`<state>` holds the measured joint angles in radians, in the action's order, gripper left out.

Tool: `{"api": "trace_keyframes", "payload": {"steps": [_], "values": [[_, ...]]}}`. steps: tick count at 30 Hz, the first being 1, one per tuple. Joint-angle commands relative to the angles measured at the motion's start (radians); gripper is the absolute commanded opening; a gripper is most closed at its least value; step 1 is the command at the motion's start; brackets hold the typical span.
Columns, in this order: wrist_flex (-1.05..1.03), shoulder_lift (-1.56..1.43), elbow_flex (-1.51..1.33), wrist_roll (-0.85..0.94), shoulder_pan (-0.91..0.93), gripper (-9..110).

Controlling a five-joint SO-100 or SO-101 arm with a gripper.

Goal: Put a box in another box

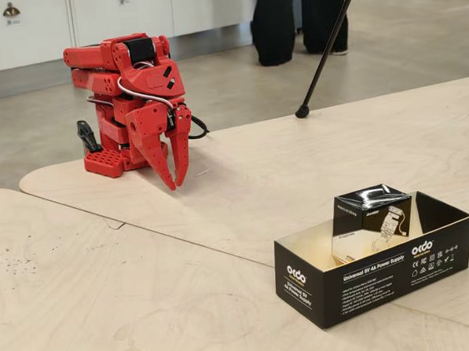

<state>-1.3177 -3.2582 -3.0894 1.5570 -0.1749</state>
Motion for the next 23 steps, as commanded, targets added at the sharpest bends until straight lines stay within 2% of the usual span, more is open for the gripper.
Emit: {"api": "trace_keyframes", "payload": {"steps": [1, 23], "values": [[-0.089, -0.012, 0.006, 0.0, 0.006, 0], [-0.089, -0.012, 0.006, 0.0, 0.006, 0]]}}
